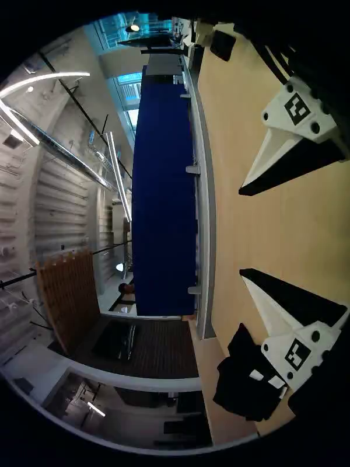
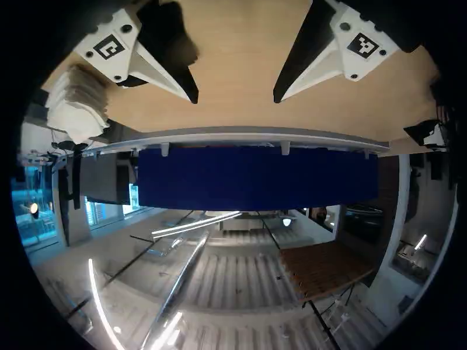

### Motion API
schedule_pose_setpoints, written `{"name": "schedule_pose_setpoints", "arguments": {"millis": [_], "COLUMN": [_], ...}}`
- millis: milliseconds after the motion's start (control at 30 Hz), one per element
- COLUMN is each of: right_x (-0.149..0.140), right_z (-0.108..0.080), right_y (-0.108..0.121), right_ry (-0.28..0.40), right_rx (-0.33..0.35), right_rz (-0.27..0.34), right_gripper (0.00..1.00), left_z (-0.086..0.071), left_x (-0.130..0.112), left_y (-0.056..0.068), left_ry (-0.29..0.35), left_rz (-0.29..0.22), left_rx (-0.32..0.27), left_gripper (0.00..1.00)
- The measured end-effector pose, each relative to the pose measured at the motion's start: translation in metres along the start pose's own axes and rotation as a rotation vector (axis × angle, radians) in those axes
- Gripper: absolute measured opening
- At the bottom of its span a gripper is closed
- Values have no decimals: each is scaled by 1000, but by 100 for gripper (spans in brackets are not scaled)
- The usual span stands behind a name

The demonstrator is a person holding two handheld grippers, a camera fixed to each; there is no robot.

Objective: Fold towel

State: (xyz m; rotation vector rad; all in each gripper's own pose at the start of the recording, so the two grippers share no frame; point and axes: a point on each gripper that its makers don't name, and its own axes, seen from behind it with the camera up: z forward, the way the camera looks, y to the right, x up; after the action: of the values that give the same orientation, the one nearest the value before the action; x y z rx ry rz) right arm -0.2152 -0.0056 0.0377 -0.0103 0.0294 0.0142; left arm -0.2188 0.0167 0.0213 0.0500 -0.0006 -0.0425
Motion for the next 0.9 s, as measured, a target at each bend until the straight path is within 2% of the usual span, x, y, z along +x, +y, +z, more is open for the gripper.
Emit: {"name": "schedule_pose_setpoints", "arguments": {"millis": [900], "right_x": [2], "right_z": [0], "right_y": [-1], "right_ry": [0], "right_rx": [0], "right_rz": [0], "right_gripper": [99], "left_z": [-2], "left_x": [-1], "left_y": [1], "left_ry": [0], "left_rz": [0], "left_rx": [0], "left_gripper": [92]}}
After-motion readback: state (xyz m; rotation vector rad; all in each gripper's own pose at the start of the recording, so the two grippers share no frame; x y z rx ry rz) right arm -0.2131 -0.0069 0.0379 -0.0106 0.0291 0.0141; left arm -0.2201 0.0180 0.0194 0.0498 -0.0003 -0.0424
